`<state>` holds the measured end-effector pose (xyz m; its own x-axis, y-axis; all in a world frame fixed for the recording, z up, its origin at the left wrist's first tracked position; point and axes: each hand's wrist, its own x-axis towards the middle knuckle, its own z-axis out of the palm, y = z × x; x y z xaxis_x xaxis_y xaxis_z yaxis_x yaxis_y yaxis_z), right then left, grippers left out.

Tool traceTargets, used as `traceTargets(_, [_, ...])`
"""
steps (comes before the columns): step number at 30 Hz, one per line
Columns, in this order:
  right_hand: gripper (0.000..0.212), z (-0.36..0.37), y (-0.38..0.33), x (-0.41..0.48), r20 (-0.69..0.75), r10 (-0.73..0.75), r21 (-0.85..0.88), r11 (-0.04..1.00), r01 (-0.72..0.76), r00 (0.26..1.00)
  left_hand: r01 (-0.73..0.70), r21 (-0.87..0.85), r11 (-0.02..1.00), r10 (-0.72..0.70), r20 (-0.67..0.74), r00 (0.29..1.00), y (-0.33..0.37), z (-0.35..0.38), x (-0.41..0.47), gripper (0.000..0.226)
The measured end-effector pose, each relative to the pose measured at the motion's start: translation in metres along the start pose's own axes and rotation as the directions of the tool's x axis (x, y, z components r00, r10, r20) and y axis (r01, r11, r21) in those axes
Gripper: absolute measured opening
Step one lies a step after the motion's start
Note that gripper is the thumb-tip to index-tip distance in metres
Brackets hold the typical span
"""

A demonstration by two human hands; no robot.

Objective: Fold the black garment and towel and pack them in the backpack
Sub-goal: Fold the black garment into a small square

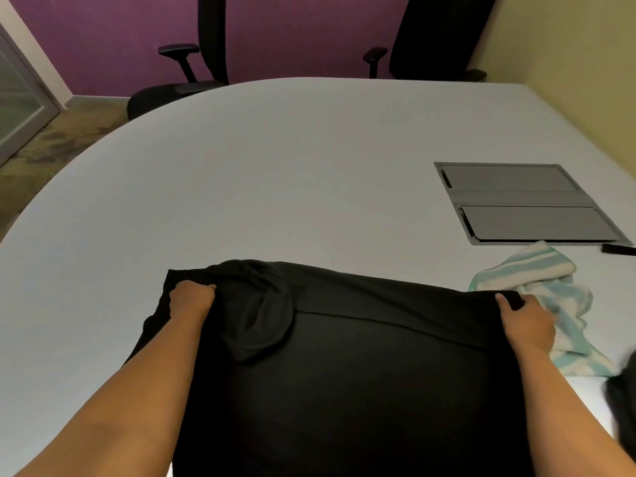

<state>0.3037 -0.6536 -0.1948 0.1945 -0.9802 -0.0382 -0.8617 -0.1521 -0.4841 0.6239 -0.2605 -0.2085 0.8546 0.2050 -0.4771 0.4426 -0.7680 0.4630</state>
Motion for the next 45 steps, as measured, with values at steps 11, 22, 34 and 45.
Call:
traceTargets(11, [0.037, 0.002, -0.003, 0.002, -0.06, -0.04, -0.057, 0.998, 0.037, 0.997, -0.152, 0.116, 0.982, 0.153, 0.0, 0.988, -0.008, -0.004, 0.002, 0.026])
traceTargets(22, [0.03, 0.046, -0.112, -0.088, -0.02, -0.484, 0.021, 0.875, 0.484, 0.875, -0.212, 0.01, 0.977, 0.212, -0.083, 0.974, -0.025, -0.014, 0.003, 0.027])
traceTargets(34, [0.03, 0.116, -0.201, -0.272, 0.321, -0.925, 0.21, 0.279, 0.937, 0.203, -0.237, -0.025, 0.971, 0.238, 0.167, 0.957, -0.034, -0.047, 0.027, 0.024])
traceTargets(45, [0.029, 0.086, -0.165, -0.242, 0.396, -0.337, 0.713, 0.699, -0.055, 0.854, -0.499, 0.177, 0.848, 0.111, 0.862, 0.495, -0.022, -0.081, -0.023, 0.042])
